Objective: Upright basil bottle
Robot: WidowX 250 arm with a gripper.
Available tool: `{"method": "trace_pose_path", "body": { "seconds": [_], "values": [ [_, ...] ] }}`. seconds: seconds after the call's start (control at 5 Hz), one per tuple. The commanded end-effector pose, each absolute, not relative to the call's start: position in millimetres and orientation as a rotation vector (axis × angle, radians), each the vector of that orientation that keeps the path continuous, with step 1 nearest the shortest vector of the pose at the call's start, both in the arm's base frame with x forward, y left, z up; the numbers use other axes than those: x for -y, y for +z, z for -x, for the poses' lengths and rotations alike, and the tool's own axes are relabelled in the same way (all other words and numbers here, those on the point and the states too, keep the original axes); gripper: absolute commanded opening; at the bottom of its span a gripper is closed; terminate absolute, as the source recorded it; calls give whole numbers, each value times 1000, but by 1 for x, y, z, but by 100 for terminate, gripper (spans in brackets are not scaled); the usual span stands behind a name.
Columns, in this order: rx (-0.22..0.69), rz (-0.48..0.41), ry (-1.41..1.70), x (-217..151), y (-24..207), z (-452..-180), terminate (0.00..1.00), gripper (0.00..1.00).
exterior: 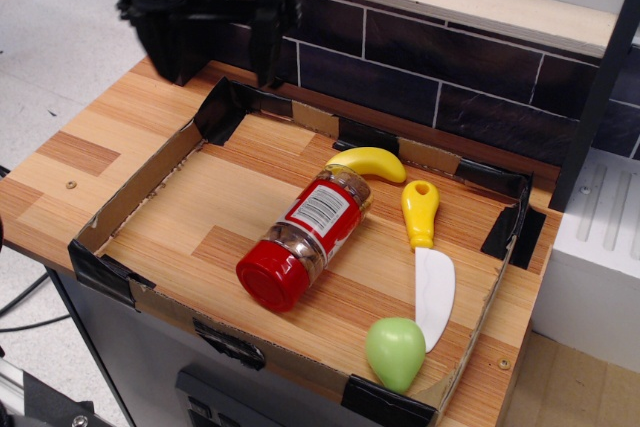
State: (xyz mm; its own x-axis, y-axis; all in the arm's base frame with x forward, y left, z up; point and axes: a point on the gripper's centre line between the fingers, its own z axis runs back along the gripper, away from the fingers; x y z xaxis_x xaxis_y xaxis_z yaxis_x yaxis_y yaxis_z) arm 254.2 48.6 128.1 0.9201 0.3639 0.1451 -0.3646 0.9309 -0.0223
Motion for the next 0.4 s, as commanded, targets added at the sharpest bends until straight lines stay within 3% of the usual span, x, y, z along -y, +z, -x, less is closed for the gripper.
{"method": "trace_pose_path", "body": {
  "seconds": [0.0, 0.2],
  "values": [
    [59, -9, 163, -27, 116, -214, 0, 100],
    [21, 10, 92, -18, 93, -209, 0, 100]
  ]
}}
